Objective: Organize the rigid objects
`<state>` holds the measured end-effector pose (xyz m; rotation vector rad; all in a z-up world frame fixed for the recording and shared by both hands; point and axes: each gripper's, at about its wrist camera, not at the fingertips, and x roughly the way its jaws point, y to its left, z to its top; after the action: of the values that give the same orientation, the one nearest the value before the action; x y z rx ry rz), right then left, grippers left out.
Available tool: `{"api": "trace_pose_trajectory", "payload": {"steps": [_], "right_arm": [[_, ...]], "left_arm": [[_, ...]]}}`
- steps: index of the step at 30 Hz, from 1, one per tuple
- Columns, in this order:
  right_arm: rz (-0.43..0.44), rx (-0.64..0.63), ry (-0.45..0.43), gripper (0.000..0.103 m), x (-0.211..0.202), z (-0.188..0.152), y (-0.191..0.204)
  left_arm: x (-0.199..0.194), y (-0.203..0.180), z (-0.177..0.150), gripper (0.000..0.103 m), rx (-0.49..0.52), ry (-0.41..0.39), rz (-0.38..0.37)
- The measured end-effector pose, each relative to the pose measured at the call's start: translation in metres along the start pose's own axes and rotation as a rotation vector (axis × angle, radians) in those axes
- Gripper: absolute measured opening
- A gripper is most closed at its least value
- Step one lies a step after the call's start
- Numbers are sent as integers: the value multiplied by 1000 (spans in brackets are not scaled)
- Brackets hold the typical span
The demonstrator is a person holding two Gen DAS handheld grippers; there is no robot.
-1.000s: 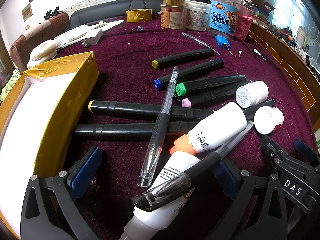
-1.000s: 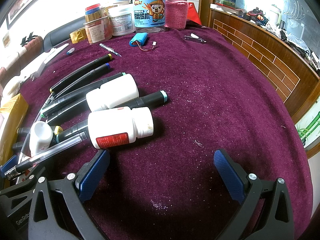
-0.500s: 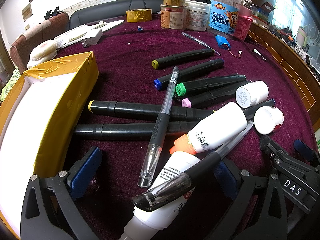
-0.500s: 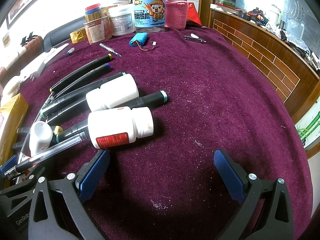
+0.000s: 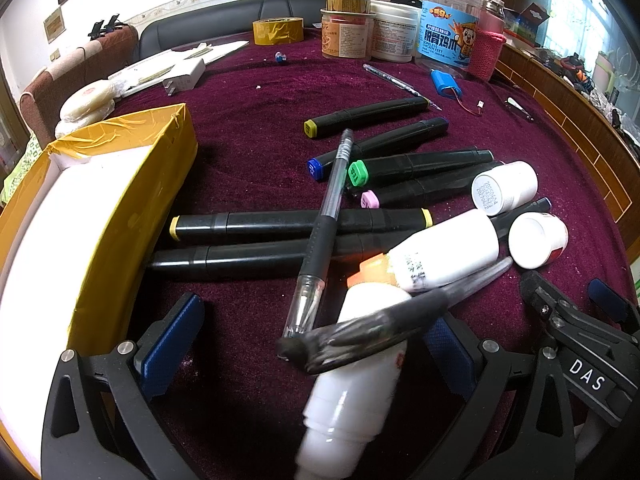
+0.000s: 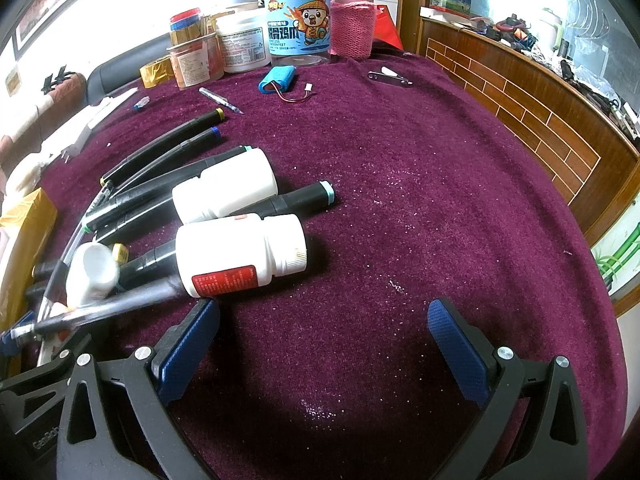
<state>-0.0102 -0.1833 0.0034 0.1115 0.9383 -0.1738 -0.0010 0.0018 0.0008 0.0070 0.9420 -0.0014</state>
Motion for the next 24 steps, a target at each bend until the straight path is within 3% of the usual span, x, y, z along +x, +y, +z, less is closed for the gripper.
{"api": "trace_pose_trajectory", "payload": {"steps": [11, 16, 24], "right_arm": [[4, -6, 6, 102, -1, 0, 0], [49, -54, 98, 102, 4, 8, -2], [52, -61, 57, 102, 1, 2, -4]], "left_arm": [[0, -2, -2, 103, 0, 0, -1], [0, -2, -2, 103, 0, 0, 0], [0, -2, -2, 103, 0, 0, 0]]}}
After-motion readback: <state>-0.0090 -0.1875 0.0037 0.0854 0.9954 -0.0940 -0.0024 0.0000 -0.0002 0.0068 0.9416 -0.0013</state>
